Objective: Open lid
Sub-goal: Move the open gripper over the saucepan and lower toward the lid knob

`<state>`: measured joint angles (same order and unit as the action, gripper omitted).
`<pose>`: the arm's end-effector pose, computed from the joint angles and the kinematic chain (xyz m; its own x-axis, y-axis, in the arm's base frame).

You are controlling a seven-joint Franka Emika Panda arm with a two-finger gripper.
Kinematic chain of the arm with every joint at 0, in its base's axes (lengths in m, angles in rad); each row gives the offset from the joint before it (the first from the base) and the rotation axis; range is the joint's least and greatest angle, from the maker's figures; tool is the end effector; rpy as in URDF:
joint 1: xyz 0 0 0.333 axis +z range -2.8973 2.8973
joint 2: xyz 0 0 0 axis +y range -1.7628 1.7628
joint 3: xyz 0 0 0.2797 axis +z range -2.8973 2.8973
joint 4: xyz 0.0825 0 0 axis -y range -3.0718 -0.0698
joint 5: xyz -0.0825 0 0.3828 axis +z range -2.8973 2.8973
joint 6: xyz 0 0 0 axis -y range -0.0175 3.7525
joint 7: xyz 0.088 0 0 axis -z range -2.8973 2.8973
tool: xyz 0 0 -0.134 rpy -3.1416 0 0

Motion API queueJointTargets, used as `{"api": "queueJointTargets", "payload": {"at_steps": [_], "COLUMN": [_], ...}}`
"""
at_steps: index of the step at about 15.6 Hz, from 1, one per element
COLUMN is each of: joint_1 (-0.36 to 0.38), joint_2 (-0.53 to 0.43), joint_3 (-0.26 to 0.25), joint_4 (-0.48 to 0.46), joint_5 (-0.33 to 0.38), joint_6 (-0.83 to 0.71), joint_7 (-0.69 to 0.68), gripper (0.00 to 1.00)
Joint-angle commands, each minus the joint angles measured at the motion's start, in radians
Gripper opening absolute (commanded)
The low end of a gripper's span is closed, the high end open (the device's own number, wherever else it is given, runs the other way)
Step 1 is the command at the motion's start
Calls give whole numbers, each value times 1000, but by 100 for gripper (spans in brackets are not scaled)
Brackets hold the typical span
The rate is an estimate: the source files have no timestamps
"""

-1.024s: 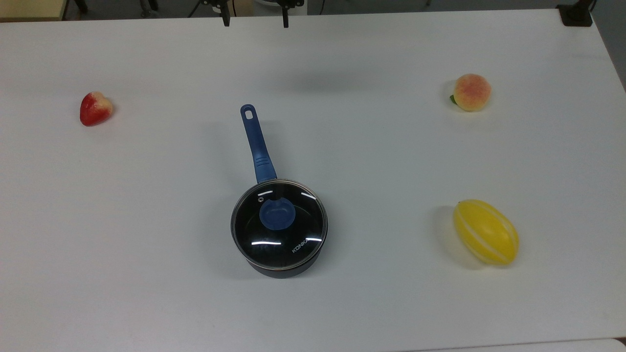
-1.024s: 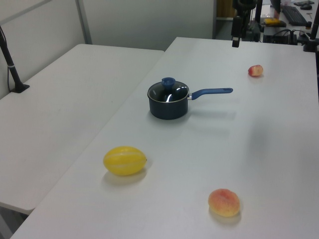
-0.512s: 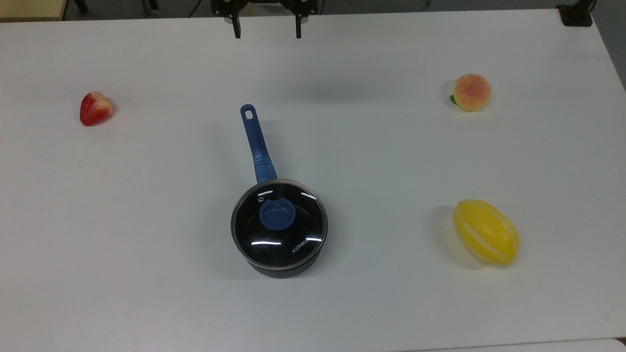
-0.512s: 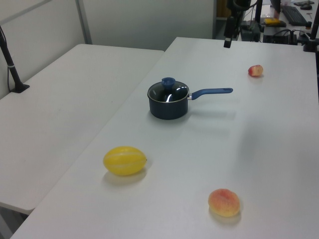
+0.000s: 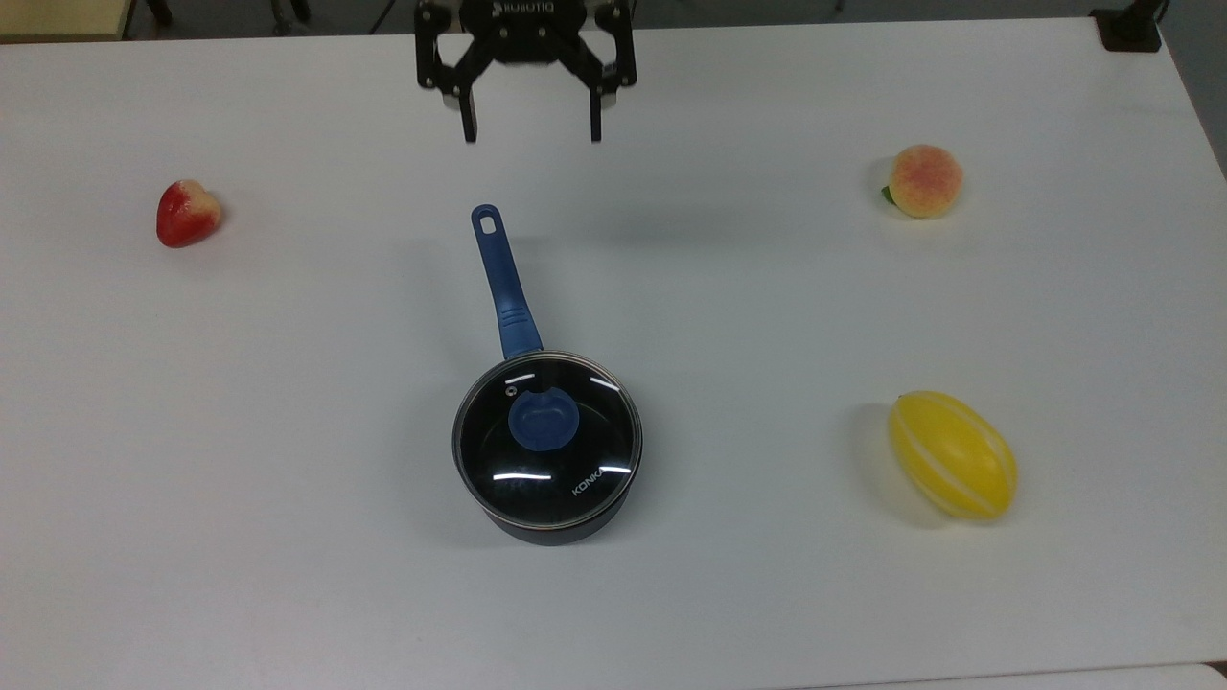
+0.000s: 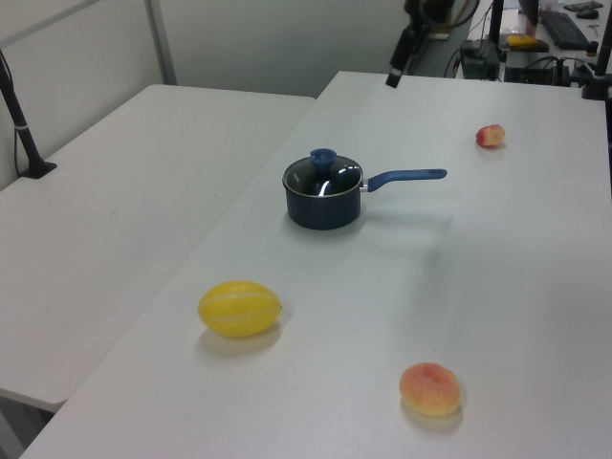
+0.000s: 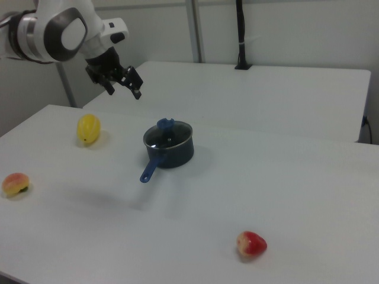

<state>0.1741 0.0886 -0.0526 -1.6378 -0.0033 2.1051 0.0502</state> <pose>0.6244 0.0771 0.5346 0.9268 0.0662 0.3697 0.0755 -0.9971 -0.0106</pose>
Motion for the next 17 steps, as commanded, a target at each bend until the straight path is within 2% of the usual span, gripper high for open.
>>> {"api": "queueJointTargets", "payload": {"at_steps": [1,3,6,7,9,13,17], "joint_1": [5,7,7,11,12,13,19], "joint_2": [65,107,186,216,275,338,411], "joint_3": [-6,-6,-6,-6,-6,-6,-4], "joint_4": [6,7,13,44,79,84,148], "joint_5": [-43,-64,-156,-177,-219,-288,-398], "joint_6": [126,200,291,321,335,426,435], "joint_7": [28,55,146,187,256,347,457], "gripper": [100,100,100,100,100,100,100]}}
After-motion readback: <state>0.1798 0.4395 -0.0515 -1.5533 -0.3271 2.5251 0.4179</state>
